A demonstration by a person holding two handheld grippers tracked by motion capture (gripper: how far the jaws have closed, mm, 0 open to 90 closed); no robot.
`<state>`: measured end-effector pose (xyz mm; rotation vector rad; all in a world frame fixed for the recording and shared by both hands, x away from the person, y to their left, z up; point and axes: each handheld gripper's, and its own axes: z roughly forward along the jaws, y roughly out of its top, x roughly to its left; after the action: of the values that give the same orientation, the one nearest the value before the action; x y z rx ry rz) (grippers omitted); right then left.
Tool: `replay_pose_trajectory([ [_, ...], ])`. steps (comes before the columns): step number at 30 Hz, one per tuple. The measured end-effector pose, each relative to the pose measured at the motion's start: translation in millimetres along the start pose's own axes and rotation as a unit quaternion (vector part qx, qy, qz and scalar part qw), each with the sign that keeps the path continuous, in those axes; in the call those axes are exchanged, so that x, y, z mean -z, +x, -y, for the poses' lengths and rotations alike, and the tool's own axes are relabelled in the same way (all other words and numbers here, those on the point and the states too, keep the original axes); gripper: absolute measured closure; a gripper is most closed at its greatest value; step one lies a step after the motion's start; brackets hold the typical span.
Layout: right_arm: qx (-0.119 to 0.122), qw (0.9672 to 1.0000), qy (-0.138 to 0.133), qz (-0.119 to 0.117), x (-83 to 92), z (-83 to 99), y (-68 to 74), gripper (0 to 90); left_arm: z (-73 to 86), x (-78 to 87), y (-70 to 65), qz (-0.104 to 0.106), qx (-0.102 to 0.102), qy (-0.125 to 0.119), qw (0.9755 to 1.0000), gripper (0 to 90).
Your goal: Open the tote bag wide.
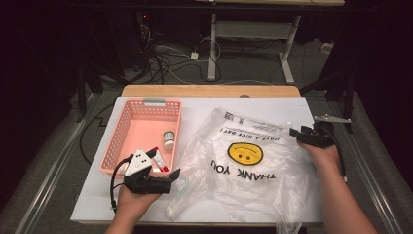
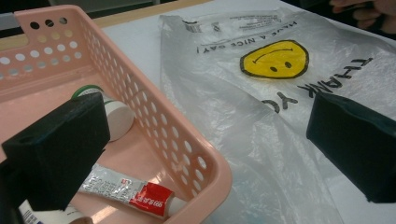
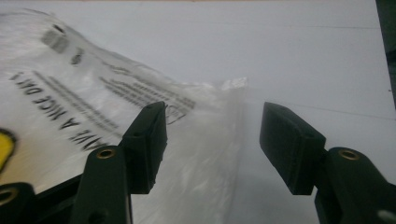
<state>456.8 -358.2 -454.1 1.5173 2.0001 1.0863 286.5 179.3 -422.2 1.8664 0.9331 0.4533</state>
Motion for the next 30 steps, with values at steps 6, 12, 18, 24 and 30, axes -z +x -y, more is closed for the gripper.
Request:
replay_pose_trajectory([
  [6, 0.005, 0.9991, 0.043, -0.001, -22.7, -2.8, -6.7, 34.7, 0.3, -1.0, -0.6, 0.005, 0.0, 0.0, 1.0, 0.0],
  [12, 0.063, 0.9964, 0.056, -0.001, -26.9, 7.5, 12.2, 57.7, 0.6, -1.9, -2.2, 0.006, -0.003, 0.003, 1.0, 0.0],
  [18, 0.064, 0.9956, 0.057, -0.038, -25.1, 11.7, 23.2, 88.9, 0.5, -1.7, -3.7, 0.01, -0.003, 0.001, 0.9999, 0.0],
  [24, 0.064, 0.9978, 0.018, -0.001, -18.7, 6.0, 24.1, 90.0, 2.0, -4.5, -2.1, 0.013, -0.004, 0.007, 0.9999, 0.0],
  [30, 0.023, 0.9978, -0.01, 0.061, -7.0, -3.0, -12.9, 90.0, 0.4, -4.8, 2.3, 0.003, -0.018, 0.005, 0.9998, 0.0],
])
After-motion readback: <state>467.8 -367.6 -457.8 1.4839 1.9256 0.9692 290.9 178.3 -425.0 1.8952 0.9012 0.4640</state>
